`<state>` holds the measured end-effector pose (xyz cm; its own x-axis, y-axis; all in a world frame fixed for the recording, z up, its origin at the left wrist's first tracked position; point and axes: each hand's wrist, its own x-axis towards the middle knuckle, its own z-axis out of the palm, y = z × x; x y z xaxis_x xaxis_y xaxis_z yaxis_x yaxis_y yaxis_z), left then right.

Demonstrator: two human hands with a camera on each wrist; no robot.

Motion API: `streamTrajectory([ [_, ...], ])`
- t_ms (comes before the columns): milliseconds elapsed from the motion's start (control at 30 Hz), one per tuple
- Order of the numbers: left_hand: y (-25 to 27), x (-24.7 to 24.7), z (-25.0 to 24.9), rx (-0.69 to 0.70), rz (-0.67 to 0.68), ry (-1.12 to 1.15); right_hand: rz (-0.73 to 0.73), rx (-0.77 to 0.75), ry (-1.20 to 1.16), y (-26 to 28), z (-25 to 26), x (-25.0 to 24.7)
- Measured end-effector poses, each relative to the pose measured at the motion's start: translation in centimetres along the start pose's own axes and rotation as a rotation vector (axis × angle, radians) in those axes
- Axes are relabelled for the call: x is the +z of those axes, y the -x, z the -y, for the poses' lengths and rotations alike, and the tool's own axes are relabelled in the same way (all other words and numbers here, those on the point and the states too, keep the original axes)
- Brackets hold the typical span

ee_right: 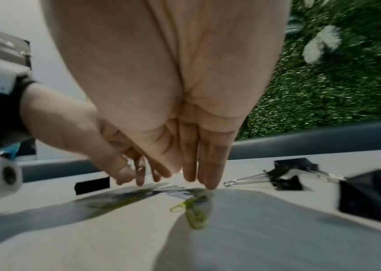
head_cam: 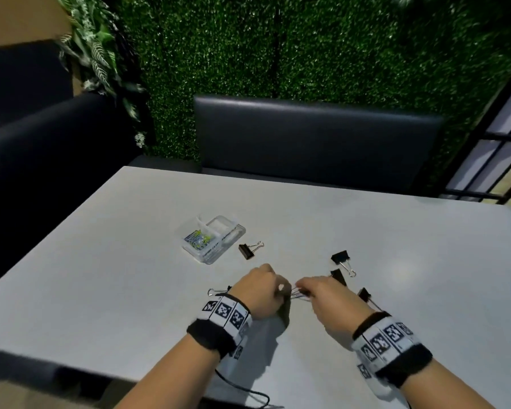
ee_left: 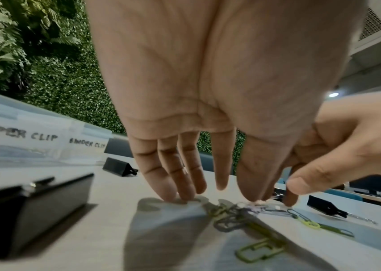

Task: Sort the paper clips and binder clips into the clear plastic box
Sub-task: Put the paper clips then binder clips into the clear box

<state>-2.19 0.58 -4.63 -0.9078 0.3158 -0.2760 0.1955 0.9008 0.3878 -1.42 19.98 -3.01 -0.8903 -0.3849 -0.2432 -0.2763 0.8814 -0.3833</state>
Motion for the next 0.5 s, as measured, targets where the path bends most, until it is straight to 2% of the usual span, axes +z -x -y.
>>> streamTrajectory([
  [100, 1.0, 0.0, 0.7, -0.023, -0.007, -0.061, -0.080, 0.056, -0.128, 1.5, -1.6, -0.3],
  [167, 1.1, 0.2, 0.5, -0.032, -0.006, -0.081, -0.064, 0.054, -0.168, 2.1, -2.1, -0.4],
  [300, 0.2, 0.4, -0.3, 0.034, 0.033, -0.100, 0.089, -0.034, 0.057, 1.0, -1.5, -0.3],
  [367, -0.4, 0.2, -0.4, 0.054, 0.011, -0.085, 0.106, -0.056, 0.120, -0.4, -1.0, -0.3],
  [500, -1.5, -0.3, -0.4, 0.002, -0.057, -0.026, 0.068, -0.038, 0.136, -3.2, -0.7, 0.2],
])
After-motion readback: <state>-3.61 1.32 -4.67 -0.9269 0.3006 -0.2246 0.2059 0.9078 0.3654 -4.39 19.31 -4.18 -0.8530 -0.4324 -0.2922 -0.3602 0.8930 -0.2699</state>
